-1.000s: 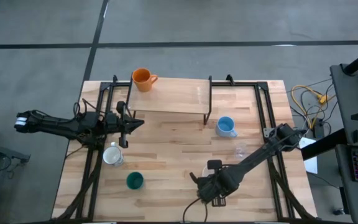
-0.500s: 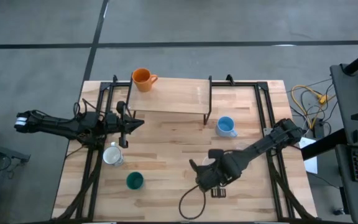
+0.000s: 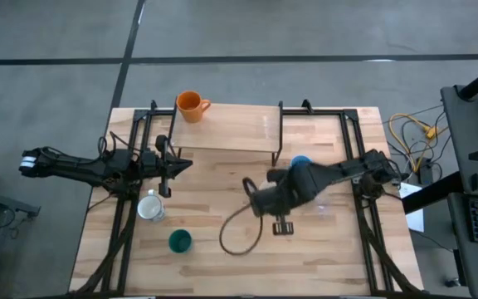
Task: Stack small to large cups/mugs on shelf
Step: Put the white mug on the shelf
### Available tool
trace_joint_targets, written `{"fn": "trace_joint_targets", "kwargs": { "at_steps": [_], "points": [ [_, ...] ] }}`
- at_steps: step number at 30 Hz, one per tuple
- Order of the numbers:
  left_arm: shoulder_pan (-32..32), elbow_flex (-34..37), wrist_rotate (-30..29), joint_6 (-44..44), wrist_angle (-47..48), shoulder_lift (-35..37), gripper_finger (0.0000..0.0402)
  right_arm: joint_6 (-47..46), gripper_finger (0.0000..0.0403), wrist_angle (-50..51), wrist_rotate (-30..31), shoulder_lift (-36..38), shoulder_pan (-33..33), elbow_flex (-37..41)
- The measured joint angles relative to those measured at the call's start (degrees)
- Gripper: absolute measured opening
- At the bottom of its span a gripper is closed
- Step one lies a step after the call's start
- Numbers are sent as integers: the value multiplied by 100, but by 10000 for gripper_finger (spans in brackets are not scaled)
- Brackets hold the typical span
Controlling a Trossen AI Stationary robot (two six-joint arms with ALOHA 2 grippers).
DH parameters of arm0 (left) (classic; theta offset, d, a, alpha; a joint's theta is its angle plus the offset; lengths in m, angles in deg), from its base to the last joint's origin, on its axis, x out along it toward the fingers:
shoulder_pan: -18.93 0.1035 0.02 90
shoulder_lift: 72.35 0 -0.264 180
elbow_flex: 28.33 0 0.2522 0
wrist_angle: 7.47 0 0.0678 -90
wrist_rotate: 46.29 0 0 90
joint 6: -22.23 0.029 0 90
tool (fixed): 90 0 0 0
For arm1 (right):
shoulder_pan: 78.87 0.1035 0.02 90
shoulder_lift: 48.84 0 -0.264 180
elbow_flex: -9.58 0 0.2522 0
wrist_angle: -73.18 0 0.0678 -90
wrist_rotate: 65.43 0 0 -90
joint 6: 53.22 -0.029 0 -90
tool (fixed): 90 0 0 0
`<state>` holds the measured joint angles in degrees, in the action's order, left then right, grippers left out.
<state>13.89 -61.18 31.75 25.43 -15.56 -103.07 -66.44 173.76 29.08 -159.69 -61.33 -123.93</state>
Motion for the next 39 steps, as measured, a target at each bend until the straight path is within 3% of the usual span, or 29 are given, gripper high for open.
{"fn": "trace_joint_targets", "kwargs": {
  "at_steps": [25, 39],
  "points": [
    [4, 0, 0, 15, -9, 0, 0, 2667, 9, -128, 7, -2, -2169, -749],
    [4, 0, -2, 27, -17, -2, 0, 3749, 9, -1236, 9, -4, -2738, -740]
  ]
}}
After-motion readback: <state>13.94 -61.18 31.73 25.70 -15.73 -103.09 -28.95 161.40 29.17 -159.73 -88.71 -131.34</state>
